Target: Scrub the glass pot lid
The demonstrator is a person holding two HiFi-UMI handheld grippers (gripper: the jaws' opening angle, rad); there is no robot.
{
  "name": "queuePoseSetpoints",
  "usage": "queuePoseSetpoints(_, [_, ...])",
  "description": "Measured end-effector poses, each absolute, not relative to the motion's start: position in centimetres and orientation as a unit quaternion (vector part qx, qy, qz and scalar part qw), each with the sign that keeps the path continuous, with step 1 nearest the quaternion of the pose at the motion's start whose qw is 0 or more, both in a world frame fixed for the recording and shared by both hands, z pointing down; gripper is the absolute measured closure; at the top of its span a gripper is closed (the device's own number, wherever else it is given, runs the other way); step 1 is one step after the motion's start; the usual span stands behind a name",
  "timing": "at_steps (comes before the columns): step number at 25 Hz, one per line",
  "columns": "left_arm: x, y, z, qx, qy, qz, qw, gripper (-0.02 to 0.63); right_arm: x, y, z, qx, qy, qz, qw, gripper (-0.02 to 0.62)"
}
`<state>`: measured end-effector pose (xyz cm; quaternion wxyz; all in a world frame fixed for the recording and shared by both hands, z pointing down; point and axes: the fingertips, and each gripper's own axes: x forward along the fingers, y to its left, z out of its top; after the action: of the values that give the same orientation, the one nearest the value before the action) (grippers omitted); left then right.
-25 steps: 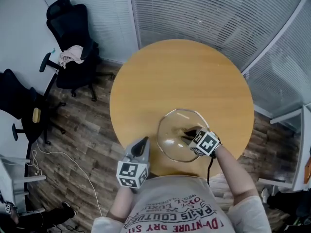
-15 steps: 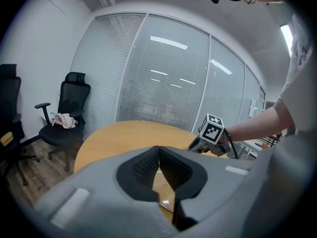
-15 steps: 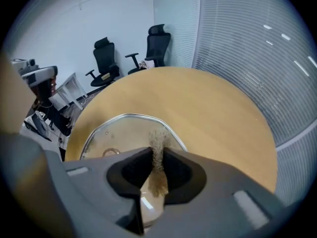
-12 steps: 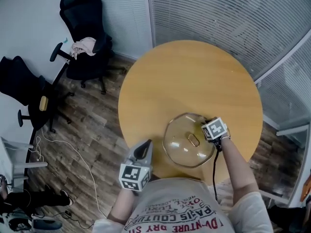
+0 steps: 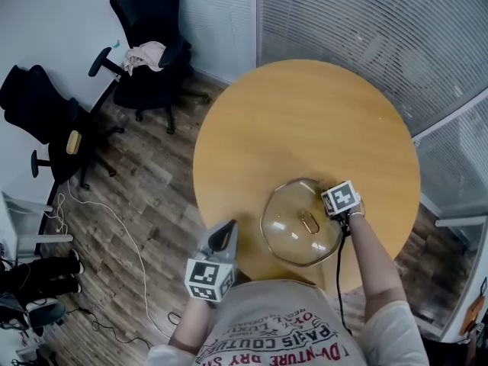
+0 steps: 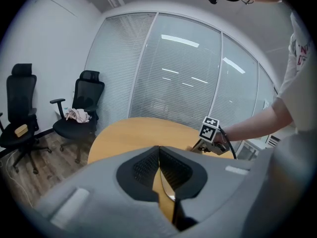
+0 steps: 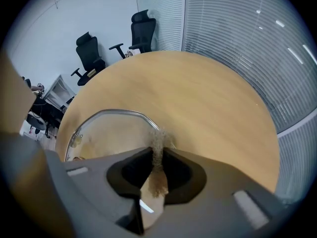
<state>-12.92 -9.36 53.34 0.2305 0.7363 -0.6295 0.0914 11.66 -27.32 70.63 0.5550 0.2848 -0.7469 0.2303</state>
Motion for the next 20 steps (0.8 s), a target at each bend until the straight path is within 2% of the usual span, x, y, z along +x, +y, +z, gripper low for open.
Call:
queuePoseSetpoints(8, [-13.3,-8.6,51.8,0.752,-0.624,0.068,0.2,0.598,8.3,-26.8,70.6,0.259,-0.758,0.199,0.564,0.531])
queuePoseSetpoints(20, [-15.0,-5.9,52.4,0.739,-0.639,0.078,0.198,0.598,2.9,-26.0,70.0,0.222,-0.777,0.155,0.568,0.531])
